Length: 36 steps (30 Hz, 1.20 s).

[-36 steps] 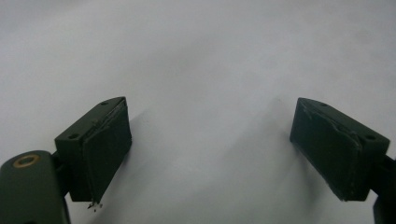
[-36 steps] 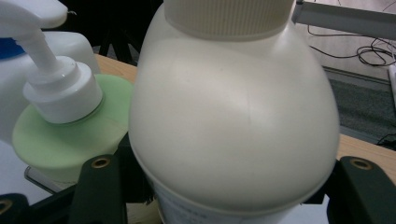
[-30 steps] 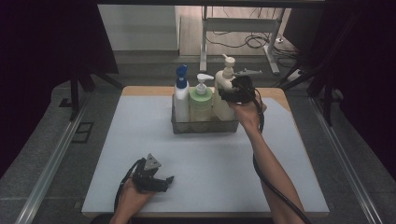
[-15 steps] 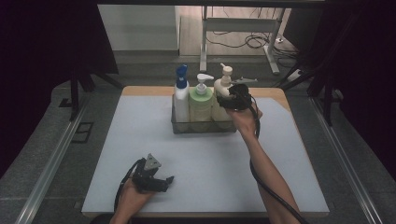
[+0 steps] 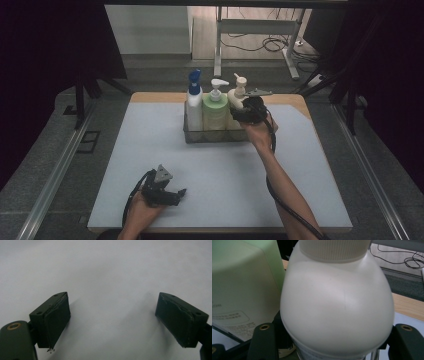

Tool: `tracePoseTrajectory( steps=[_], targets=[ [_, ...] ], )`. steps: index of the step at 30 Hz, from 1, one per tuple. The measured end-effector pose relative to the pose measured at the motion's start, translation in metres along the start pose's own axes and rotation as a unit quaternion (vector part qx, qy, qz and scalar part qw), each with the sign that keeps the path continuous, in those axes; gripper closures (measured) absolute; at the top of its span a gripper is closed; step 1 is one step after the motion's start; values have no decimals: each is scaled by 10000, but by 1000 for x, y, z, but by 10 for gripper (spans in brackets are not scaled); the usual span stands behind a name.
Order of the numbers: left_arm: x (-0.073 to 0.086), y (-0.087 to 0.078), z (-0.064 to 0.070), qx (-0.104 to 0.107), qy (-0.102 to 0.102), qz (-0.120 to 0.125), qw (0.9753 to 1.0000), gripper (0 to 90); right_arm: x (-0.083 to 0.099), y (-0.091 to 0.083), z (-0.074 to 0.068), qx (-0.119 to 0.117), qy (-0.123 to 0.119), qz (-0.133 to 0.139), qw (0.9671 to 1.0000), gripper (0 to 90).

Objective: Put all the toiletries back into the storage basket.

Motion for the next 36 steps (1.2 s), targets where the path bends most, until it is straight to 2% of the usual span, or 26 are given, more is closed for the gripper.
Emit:
tracePoseTrajectory(
  steps=[2,4,9,17,29,36],
  targets=[
    [0,0,0,-1,1,-1,10000,123,2,-1,0,-26,-10,-28,10000,354],
    [0,0,0,-1,0,-1,10000,123,4,-2,1,-73,-121,-69,9999,351],
    [0,0,0,-1,2,-2,10000,123,5,-3,4,-263,-84,-102,9996,329],
    [0,0,0,-3,3,0,10000,123,14,-11,7,-435,-147,-130,9989,341],
    [0,0,0,-2,-1,-2,10000,123,20,-21,7,-447,-165,-168,9987,347],
    [0,0,0,0,0,2,10000,123,24,-34,9,-559,-172,-170,9981,365]
  ],
)
Point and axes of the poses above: each handheld gripper's, and its own axes: y roughly forward along the jaws, x roughly out of its underside, z roughly to its right, the point moved 3 cm from there along y, roughly forward along the jaws, and after that the axes turned 8 degrees about -x, right-handed, at the moved point
